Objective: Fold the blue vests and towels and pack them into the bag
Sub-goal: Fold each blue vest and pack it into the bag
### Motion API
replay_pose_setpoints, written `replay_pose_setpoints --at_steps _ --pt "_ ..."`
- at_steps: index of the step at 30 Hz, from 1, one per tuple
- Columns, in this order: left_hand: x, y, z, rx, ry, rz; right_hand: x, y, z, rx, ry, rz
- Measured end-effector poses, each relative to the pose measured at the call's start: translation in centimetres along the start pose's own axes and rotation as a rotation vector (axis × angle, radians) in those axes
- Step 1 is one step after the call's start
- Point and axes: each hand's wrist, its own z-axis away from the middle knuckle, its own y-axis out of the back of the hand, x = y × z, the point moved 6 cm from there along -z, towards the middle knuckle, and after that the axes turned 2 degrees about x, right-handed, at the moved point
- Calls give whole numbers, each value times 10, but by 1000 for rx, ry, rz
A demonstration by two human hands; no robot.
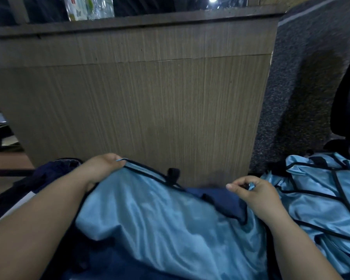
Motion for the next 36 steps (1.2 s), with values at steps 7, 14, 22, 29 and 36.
replay_pose_setpoints --at_steps 7,14,22,29,36 --pt "-81 47 -39 -52 52 -897 30 0 -4 -39 -73 72" --pt "-69 -35 -13 201 -187 -1190 56 -8 -3 -143 -184 286" --pt "-56 -222 50 -213 -524 -593 74 -3 6 -274 -427 420" --pt "-61 -258 57 -293 -470 -713 71 -2 6 -340 -399 659" --pt "-60 -262 65 -494 -442 -733 54 21 -6 -17 -245 17"
